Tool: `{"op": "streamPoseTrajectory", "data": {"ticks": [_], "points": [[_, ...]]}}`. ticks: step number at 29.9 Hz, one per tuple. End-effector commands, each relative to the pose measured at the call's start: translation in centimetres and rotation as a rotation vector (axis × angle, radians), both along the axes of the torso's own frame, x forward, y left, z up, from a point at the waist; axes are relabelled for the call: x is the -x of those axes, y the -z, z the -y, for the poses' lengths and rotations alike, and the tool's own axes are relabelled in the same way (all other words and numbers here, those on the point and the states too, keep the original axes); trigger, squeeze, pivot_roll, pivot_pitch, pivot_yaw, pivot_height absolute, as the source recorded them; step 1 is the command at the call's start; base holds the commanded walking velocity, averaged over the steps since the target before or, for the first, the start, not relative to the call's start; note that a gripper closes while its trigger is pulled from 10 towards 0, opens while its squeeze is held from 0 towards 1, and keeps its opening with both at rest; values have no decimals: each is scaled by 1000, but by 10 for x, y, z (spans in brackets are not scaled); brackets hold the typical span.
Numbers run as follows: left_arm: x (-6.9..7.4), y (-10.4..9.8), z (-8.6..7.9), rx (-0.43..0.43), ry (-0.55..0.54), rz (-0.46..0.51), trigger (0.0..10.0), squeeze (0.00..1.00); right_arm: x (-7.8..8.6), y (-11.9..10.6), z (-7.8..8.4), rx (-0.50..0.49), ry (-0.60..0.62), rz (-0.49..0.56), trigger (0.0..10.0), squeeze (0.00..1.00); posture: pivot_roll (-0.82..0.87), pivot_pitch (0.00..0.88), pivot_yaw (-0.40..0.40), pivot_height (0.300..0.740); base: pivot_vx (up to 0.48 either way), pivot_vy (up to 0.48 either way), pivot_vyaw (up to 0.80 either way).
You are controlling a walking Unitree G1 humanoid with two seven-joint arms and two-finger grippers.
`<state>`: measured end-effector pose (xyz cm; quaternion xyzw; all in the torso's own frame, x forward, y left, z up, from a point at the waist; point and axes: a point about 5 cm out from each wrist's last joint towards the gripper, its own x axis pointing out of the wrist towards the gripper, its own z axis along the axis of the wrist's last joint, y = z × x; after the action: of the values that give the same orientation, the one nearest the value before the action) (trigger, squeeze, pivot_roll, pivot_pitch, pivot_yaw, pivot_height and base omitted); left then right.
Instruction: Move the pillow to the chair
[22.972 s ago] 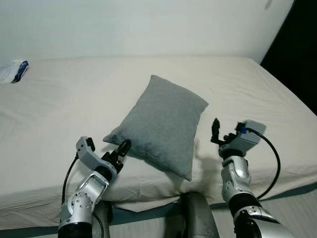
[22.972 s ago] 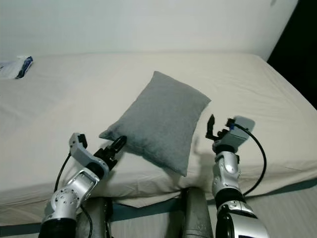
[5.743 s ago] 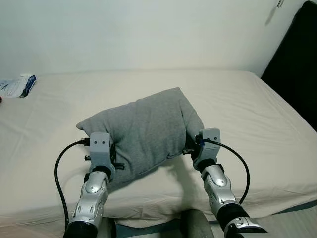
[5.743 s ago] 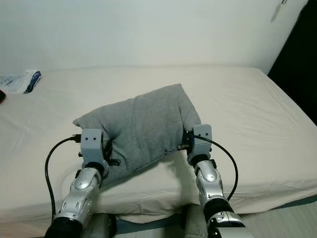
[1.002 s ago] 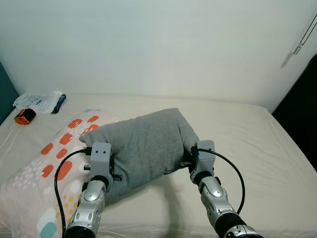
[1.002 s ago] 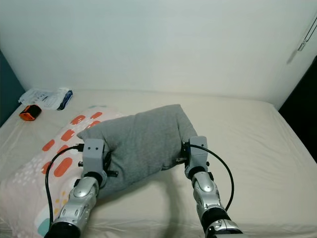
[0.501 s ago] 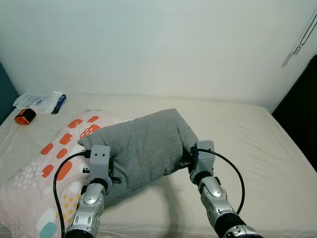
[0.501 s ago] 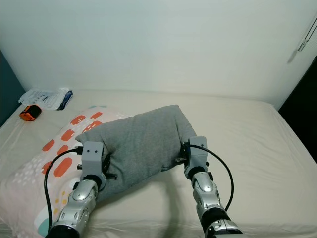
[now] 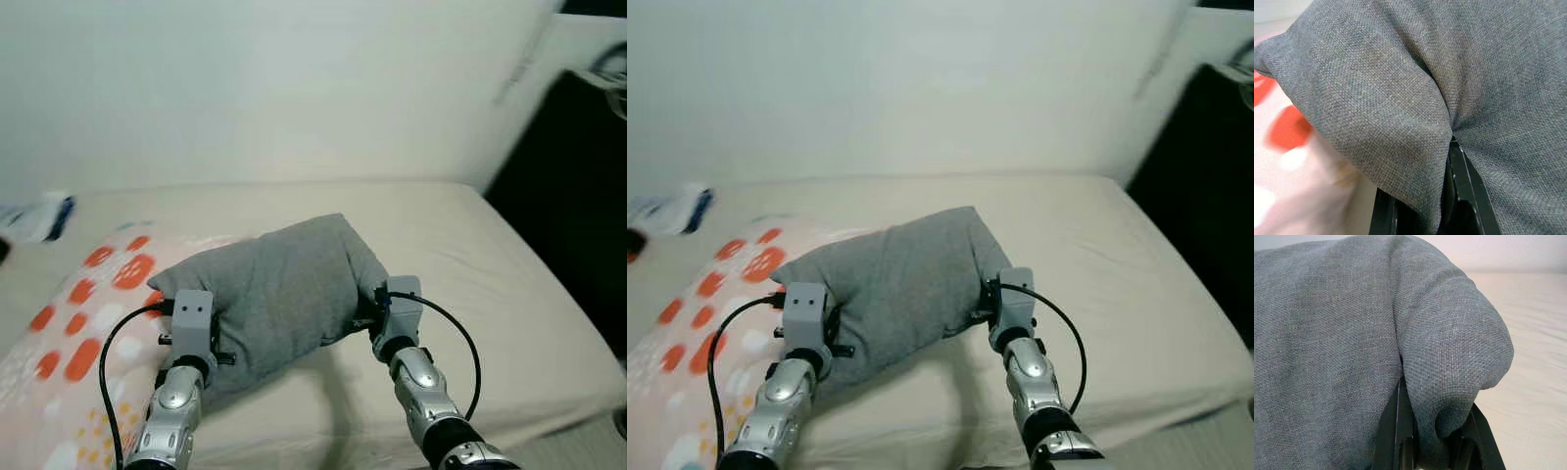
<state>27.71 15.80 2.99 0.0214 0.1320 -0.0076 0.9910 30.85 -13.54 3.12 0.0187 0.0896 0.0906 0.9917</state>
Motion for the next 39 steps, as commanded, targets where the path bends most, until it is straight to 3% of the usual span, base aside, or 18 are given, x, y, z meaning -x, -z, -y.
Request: {"op": "streamPoseTrajectory", "data": {"ticks": [1,17,24,39], "points": [[-7,-12,8,-3,28,66,10000,0,2,2,-7,13,-52,-9,10000,0,67,0,-79,740,0,0,-800],[-8,-13,2,-3,-8,72,10000,0,2,3,-7,35,-76,-22,10000,0,78,0,-107,740,0,0,-800],[-9,-14,10,-2,0,79,10000,0,1,3,1,54,-83,-29,10000,0,93,0,-140,740,0,0,-800],[-15,-13,8,-28,32,67,10000,0,-6,-4,3,42,-47,-8,10000,0,47,0,-114,740,0,0,-800]]}}
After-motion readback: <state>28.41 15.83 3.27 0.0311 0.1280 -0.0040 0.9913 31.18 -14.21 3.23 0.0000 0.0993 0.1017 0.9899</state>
